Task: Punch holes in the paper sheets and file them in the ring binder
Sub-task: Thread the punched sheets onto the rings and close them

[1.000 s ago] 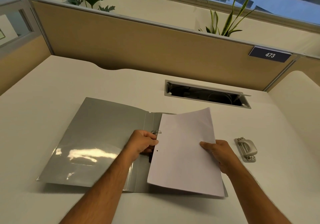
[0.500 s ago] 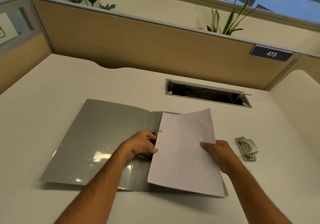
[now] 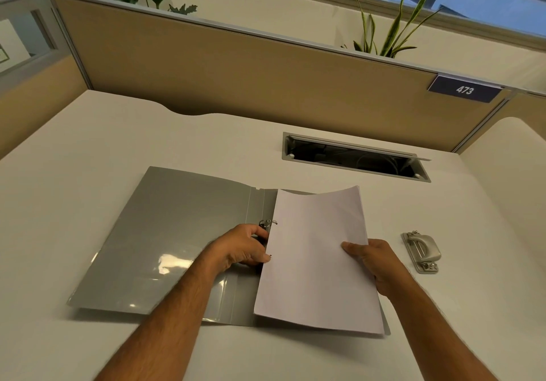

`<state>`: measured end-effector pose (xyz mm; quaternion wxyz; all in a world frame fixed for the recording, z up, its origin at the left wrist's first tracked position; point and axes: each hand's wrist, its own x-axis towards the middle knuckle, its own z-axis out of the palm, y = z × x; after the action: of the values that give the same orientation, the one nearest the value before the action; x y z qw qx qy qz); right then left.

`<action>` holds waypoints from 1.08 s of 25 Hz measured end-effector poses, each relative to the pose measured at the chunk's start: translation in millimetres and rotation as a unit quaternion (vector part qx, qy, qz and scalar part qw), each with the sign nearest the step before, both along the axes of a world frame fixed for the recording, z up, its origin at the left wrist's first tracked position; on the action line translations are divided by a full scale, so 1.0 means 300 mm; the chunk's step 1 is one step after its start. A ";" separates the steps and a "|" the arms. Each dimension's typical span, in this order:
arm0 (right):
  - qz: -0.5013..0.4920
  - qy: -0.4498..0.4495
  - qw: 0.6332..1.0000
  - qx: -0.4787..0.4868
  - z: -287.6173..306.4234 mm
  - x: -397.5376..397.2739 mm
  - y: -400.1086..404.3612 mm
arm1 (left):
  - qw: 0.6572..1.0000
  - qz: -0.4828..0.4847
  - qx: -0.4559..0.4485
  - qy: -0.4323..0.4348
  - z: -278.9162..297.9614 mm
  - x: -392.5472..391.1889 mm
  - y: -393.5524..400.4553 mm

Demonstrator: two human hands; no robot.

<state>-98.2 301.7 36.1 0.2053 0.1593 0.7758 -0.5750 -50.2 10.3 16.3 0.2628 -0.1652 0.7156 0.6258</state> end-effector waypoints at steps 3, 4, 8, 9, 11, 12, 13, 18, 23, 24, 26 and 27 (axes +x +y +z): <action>0.000 -0.003 1.000 0.004 0.007 0.002 -0.005 | 1.000 -0.008 -0.022 0.003 0.000 -0.004 0.007; 0.001 -0.003 1.000 0.006 0.008 0.003 -0.006 | 0.999 -0.012 -0.034 0.008 -0.001 -0.004 0.012; -0.001 -0.003 1.000 0.017 0.009 -0.003 -0.004 | 0.998 -0.008 -0.051 0.023 -0.001 0.001 0.026; -0.001 -0.002 1.000 0.020 0.007 -0.005 -0.004 | 0.998 -0.005 -0.049 0.026 -0.001 0.004 0.027; 0.002 0.003 1.000 0.026 0.004 -0.006 -0.007 | 0.998 -0.005 -0.052 0.035 0.000 0.008 0.030; 0.008 0.008 0.999 0.033 0.001 -0.007 -0.007 | 0.998 -0.009 -0.055 0.040 0.001 0.010 0.031; 0.017 0.016 0.999 0.043 -0.002 -0.007 -0.007 | 0.998 -0.010 -0.055 0.043 0.003 0.010 0.032; 0.050 0.047 0.993 0.093 -0.021 -0.021 -0.004 | 0.995 0.061 -0.060 0.048 -0.011 0.009 0.036; 0.076 0.059 0.977 0.189 -0.040 -0.047 -0.018 | 0.960 0.113 -0.230 0.115 -0.061 -0.001 0.081; 0.081 0.066 0.969 0.224 -0.037 -0.048 -0.024 | 0.953 0.108 -0.256 0.123 -0.062 -0.001 0.088; 0.109 0.092 0.924 0.355 -0.024 -0.037 -0.041 | 0.946 0.103 -0.281 0.128 -0.059 -0.004 0.094; 0.128 0.119 0.877 0.448 -0.021 -0.021 -0.053 | 0.945 0.100 -0.285 0.127 -0.060 -0.007 0.095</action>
<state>-104.5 285.7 29.8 0.0897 0.0635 0.9827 -0.1489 -52.3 38.8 -1.8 0.0475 -0.2235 0.8713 0.4343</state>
